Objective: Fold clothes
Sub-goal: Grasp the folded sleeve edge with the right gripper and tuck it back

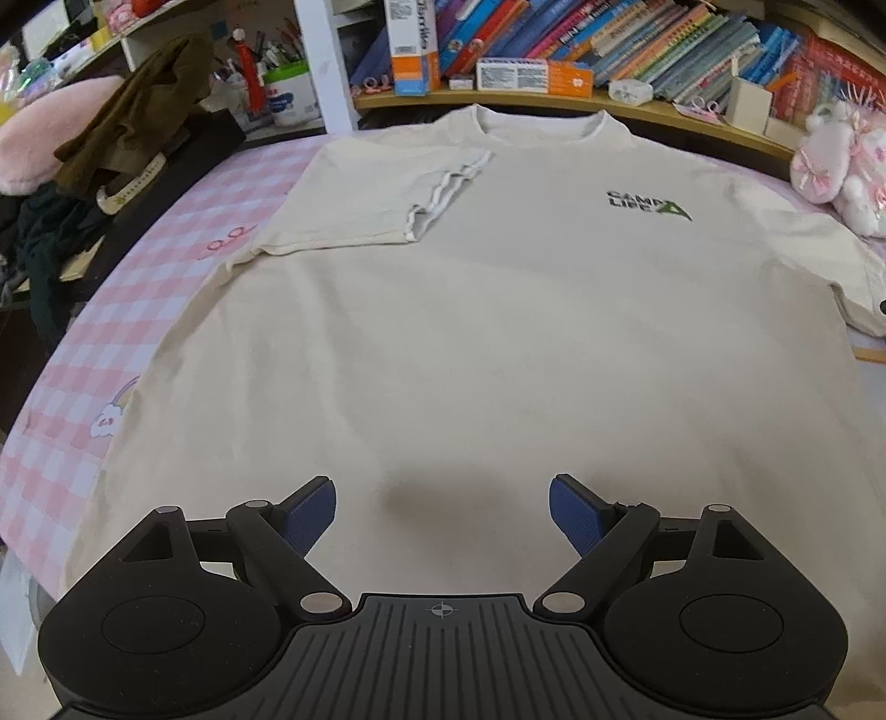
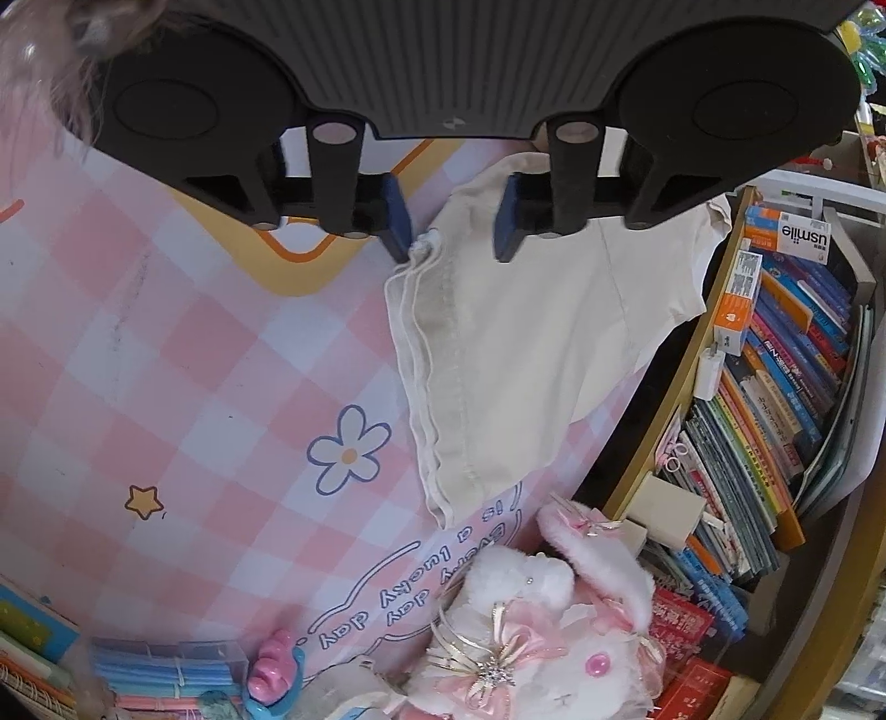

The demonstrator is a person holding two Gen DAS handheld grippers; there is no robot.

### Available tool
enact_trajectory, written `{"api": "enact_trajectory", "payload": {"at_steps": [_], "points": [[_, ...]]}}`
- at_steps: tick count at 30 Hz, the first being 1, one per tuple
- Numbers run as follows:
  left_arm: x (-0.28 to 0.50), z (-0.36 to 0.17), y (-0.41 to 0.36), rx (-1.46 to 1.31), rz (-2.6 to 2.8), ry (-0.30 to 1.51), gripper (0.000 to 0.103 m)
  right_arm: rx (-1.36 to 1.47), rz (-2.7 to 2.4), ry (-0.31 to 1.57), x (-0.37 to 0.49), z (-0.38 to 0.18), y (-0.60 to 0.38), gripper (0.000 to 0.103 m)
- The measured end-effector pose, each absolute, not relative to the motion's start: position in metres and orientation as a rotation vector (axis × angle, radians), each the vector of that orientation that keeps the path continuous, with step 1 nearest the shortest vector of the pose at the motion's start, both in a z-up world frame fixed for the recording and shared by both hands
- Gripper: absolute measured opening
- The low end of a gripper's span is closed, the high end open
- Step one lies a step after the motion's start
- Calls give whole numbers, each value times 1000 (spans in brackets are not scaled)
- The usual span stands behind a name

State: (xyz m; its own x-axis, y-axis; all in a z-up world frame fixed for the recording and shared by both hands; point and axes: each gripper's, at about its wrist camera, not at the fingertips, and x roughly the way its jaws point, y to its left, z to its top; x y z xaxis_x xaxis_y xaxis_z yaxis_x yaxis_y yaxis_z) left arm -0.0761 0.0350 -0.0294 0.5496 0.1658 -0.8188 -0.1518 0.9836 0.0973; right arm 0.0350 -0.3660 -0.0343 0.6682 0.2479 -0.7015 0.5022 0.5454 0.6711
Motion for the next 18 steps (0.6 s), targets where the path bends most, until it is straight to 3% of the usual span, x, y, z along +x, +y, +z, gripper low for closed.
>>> {"api": "enact_trajectory", "payload": {"at_steps": [2,4,12,18], "points": [[-75,-31,35,17,178,973,87,1021,-179,866,35,-37,-367,14],[-75,-31,35,17,168,971,87,1029,-182,866,35,-39,-369,9],[-81,-25,53,16,113,919,87,892,-210,791,50,-15,-357,8],[-83,-20,75,10,86,891,87,598,-136,725,91,27,-303,8]]}}
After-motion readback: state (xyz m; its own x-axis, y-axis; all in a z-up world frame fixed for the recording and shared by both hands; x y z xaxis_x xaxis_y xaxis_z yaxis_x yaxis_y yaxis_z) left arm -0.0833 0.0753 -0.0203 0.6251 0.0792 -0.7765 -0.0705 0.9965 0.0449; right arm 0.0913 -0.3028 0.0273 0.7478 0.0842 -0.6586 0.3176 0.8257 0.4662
